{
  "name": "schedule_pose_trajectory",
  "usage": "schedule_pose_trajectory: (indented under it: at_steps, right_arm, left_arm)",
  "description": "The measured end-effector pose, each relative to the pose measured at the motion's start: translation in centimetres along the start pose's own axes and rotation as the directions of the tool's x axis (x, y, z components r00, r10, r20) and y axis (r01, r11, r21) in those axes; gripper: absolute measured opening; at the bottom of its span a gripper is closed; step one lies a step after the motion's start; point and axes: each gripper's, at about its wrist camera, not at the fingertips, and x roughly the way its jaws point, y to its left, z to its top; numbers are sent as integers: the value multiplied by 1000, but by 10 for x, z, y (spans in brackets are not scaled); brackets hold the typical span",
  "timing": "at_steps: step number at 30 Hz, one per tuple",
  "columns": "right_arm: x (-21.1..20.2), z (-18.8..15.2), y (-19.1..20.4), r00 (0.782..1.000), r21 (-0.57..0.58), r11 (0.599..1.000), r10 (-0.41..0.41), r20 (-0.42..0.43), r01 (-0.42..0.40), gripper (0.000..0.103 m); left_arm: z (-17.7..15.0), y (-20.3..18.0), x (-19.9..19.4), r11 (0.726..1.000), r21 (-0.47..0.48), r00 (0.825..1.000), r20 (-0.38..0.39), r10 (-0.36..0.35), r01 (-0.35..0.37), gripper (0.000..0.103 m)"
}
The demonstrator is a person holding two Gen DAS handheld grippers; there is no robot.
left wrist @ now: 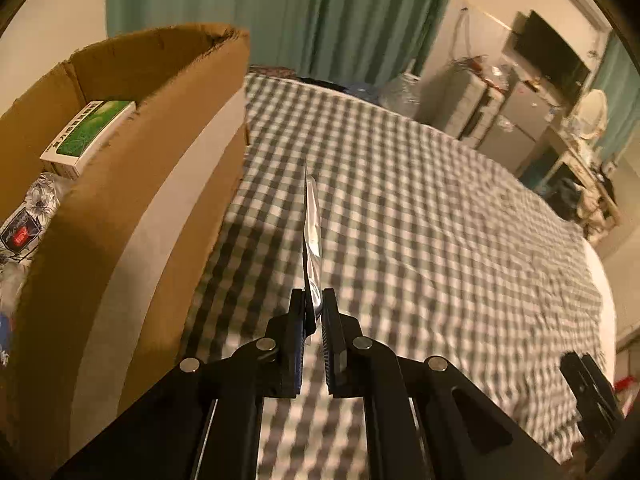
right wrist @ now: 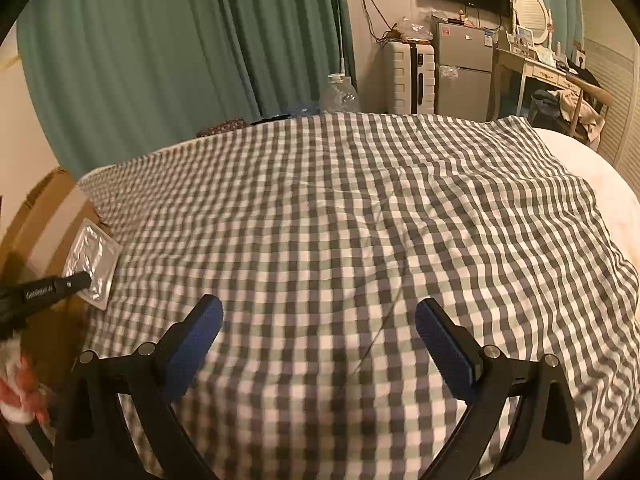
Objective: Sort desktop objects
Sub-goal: 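Carry the blister card over the cardboard box and release it inside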
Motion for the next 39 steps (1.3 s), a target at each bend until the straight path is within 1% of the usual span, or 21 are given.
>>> schedule_pose_trajectory:
  at_steps: [3, 5, 7, 8, 11, 12, 15, 18, 20, 21, 22, 24, 26, 28, 29, 30, 31, 32, 33, 36, 39]
  right_arm:
    - [-12, -2, 10, 1000, 4, 1000, 2, 2, -2, 98]
    - [-20, -1, 12, 1000, 5, 1000, 3, 6, -3, 98]
    - [-31, -3, 17, 1000, 12, 1000, 14, 13, -14, 98]
    - [-38, -4, 22, 1000, 12, 1000, 20, 18, -20, 98]
    - [-54, -4, 40, 999, -16, 1000, 15, 34, -14, 98]
    - [-60, -3, 47, 999, -26, 1000, 14, 45, -13, 98]
    - [-79, -1, 67, 997, -34, 999, 34, 72, -32, 98]
    - [-98, 1, 87, 993, -37, 998, 62, 103, -58, 98]
    - [-107, 2, 102, 991, -53, 997, 70, 114, -64, 98]
    - [-110, 3, 107, 991, -58, 996, 70, 117, -64, 98]
    - [-114, 4, 115, 990, -67, 996, 74, 119, -66, 98]
    - [-118, 8, 129, 991, -83, 994, 76, 114, -67, 98]
    - [-122, 12, 140, 990, -96, 993, 76, 115, -65, 98]
    - [-128, 13, 153, 990, -113, 991, 83, 116, -70, 98]
    - [-131, 12, 160, 990, -122, 990, 86, 115, -72, 98]
    - [-133, 14, 167, 989, -134, 988, 90, 114, -75, 98]
    - [-134, 12, 172, 989, -144, 987, 92, 115, -75, 98]
    - [-136, 13, 179, 989, -159, 984, 93, 113, -74, 98]
    - [-137, 13, 183, 990, -170, 983, 94, 110, -74, 98]
    - [-141, 10, 194, 989, -196, 978, 96, 111, -73, 98]
    - [-145, 8, 199, 991, -204, 977, 79, 113, -54, 98]
  left_arm:
    - [-2, 1, -21, 1000, 4, 1000, 8, -23, 23, 7]
    - [-2, 2, -39, 998, -4, 998, 15, -56, 56, 7]
    - [-3, 0, -68, 995, 30, 994, 43, -98, 97, 7]
    - [2, -1, -75, 993, 45, 993, 54, -108, 105, 7]
    - [12, 1, -118, 985, 92, 983, 95, -155, 147, 7]
    - [22, -5, -120, 984, 94, 982, 106, -158, 149, 7]
    - [38, 16, -158, 979, 106, 971, 149, -189, 175, 7]
    - [48, 34, -176, 982, 130, 973, 166, -159, 138, 8]
    - [53, 52, -181, 988, 128, 979, 171, -109, 88, 8]
    - [53, 63, -183, 992, 109, 980, 184, -77, 58, 8]
    - [56, 79, -182, 996, 77, 981, 187, -49, 35, 8]
    - [55, 95, -176, 998, 51, 985, 168, -42, 34, 8]
    - [54, 112, -163, 999, 48, 989, 145, 2, -9, 8]
    - [49, 124, -151, 995, 61, 990, 126, 70, -78, 10]
    - [47, 130, -146, 992, 62, 989, 115, 98, -106, 15]
    - [47, 135, -143, 992, 60, 988, 106, 108, -115, 31]
    - [47, 141, -139, 991, 55, 990, 82, 115, -120, 44]
    - [47, 145, -136, 991, 48, 990, 73, 120, -123, 71]
    - [48, 150, -136, 992, 30, 990, 63, 124, -126, 85]
    - [48, 155, -145, 994, 15, 990, 91, 103, -105, 88]
    - [46, 143, -160, 991, 55, 987, 114, 115, -122, 98]
